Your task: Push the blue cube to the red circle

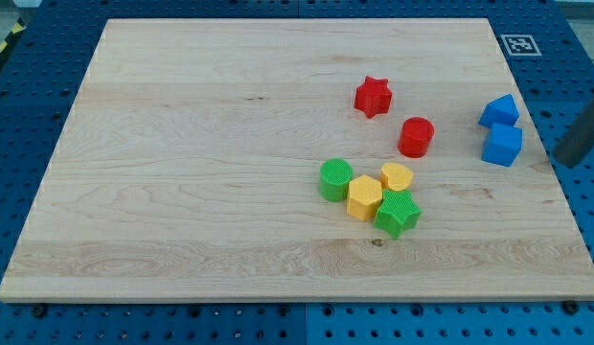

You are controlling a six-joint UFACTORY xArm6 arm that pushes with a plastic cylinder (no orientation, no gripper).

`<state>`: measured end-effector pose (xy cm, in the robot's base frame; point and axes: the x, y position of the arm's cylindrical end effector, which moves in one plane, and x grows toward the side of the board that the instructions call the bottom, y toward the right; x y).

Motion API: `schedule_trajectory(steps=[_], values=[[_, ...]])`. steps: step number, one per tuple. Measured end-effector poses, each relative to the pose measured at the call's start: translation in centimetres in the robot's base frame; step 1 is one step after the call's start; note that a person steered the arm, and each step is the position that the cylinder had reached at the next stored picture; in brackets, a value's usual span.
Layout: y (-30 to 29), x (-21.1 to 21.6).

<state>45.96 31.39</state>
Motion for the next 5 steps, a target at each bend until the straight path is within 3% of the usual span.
schedule_trajectory(steps=[5], values=[[-10.7,-1.3]])
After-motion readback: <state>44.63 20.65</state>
